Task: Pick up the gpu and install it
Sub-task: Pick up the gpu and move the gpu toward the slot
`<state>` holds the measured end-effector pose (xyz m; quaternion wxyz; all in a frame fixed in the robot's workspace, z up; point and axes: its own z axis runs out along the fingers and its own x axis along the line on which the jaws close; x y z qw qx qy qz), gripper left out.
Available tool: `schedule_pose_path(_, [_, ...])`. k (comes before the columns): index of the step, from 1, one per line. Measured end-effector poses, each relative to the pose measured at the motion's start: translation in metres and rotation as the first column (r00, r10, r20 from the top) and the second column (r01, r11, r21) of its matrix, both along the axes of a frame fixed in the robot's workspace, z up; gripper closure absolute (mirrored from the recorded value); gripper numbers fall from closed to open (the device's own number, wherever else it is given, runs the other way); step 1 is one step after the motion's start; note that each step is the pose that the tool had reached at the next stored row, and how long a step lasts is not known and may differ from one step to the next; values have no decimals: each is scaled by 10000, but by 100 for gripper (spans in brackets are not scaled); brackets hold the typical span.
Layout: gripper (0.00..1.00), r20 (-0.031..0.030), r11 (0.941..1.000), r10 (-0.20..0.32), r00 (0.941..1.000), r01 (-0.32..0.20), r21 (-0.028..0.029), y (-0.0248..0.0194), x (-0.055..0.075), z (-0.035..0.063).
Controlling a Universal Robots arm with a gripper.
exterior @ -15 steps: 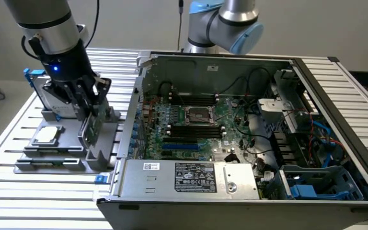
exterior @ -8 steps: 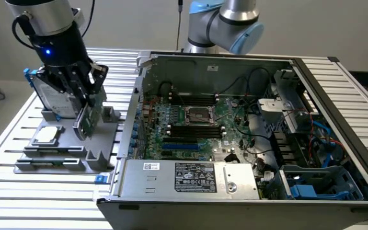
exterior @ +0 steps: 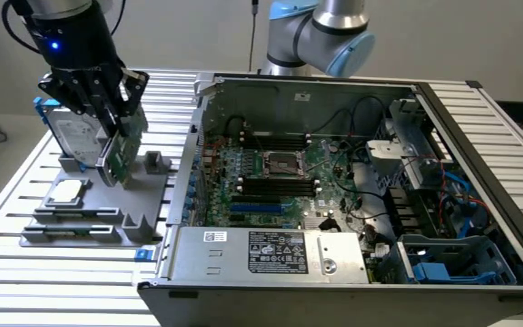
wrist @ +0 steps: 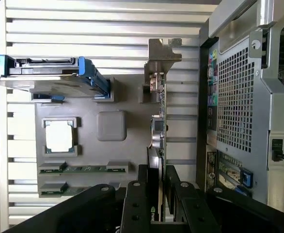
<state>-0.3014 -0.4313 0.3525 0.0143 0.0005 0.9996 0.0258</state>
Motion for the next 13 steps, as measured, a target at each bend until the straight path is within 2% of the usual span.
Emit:
schedule_pose_path(9, [74, -3, 10000, 17, 10000, -17, 13, 0, 22, 410])
schedule_pose_path(13, [74, -30, 10000, 41, 10000, -41, 66, 0, 151, 580])
